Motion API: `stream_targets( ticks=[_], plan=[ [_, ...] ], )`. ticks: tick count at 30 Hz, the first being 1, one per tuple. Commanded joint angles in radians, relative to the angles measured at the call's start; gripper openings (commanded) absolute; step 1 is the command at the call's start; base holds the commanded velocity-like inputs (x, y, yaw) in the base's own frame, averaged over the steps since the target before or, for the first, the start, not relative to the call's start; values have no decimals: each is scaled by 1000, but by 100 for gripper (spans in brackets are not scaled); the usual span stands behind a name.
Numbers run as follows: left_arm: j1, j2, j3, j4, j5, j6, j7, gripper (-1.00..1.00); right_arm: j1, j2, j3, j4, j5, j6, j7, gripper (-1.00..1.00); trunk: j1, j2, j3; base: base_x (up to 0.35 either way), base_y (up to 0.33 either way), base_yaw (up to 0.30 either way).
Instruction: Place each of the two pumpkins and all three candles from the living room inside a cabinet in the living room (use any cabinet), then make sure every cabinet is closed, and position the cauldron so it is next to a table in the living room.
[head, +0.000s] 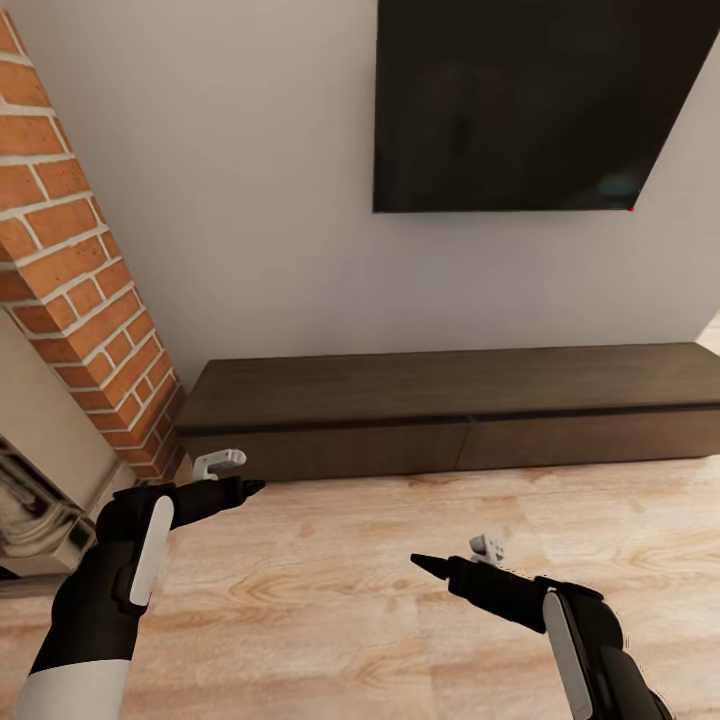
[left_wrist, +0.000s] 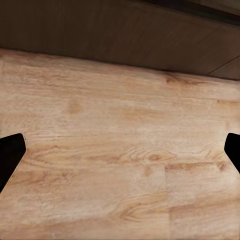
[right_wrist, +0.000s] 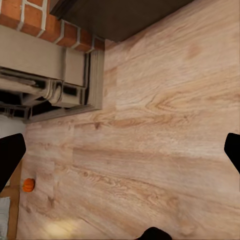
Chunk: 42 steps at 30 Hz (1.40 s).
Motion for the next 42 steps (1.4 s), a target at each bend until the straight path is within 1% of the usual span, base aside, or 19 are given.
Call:
stream_targets(
  ticks=[1, 4, 6, 10, 11, 13, 14, 15, 16, 17, 18, 20, 23, 26, 29, 35, 38, 41, 42],
  plan=[
    [-1, 0, 1, 0, 7, 5, 0, 100, -1, 1, -3, 9, -2, -2, 2, 100, 0, 0, -1, 57, 257, 0],
    [-1, 0, 1, -1, 8, 5, -2, 100, -1, 1, -4, 56, -5, -86, 2, 100, 0, 0, -1, 116, 277, 0],
    [-1, 0, 1, -1, 8, 5, -2, 100, -1, 1, -11, 73, -6, -108, 4, 100, 0, 0, -1, 147, 287, 0],
    [-1, 0, 1, -1, 8, 5, -3, 100, -1, 0, -73, 120, -13, -137, 20, 100, 0, 0, -1, 103, 217, 0],
    [-1, 0, 1, -2, 8, 5, -3, 100, -2, 0, -88, 136, -28, -141, 33, 100, 0, 0, -1, 41, 91, 0],
    [-1, 0, 1, -2, 7, 5, -3, 100, -2, -3, -98, 155, -57, -143, 53, 100, 0, 0, -1, 30, 66, 0],
    [-1, 0, 1, -2, 7, 5, -4, 100, -2, -9, -105, 176, -97, -145, 78, 100, 0, 0, -1, 17, 37, 0],
    [-1, 0, 1, -2, 7, 5, -3, 100, -2, -13, -108, 187, -120, -145, 91, 100, 0, 0, -1, 13, 30, 0],
    [-1, 0, 1, -3, 8, 5, -4, 100, -2, -23, -112, 206, -167, -145, 112, 100, 0, 0, -1, 9, 19, 0],
    [-1, 0, 1, -5, 8, 5, -4, 100, -2, -28, -114, 215, -188, -145, 118, 100, 0, 0, -1, 7, 15, 0],
    [-1, 0, 1, -7, 8, 5, -4, 100, -2, -35, -119, 237, -223, -148, 122, 100, 0, 0, -1, 4, 10, 0],
    [-1, 0, 1, -16, 8, 5, -5, 100, -4, -40, -132, 259, -245, -150, 113, 100, 0, 0, -1, 3, 7, 0],
    [0, 0, 1, -32, 9, 5, -6, 100, -15, -49, -175, 307, -276, -146, 74, 100, 0, 0, -1, 1, 3, 0],
    [1, 0, 1, -38, 9, 5, -6, 100, -23, -51, -190, 329, -295, -147, 100, 100, 0, 0, -1, 0, 1, 0],
    [0, 0, 1, -41, 10, 5, -7, 100, -26, -46, -196, 337, -305, -151, 122, 100, 0, 0, -1, 0, 0, 0],
    [1, 0, 1, -47, 11, 5, -7, 100, -27, -53, -202, 342, -310, -146, 128, 100, 0, 0, -1, 0, 0, 0],
    [1, 0, 0, -66, 12, 5, -12, 100, -27, -47, -203, 343, -310, -152, 130, 100, 0, 0, -1, 0, 0, 0],
    [1, 0, 0, -81, 14, 5, -43, 100, -27, -45, -198, 342, -311, -155, 131, 100, 0, 0, -1, 0, 0, 0],
    [1, 3, 0, -87, 14, 5, -69, 100, -29, -45, -196, 342, -312, -157, 131, 100, 0, 0, -1, 0, 0, 0]
  ],
)
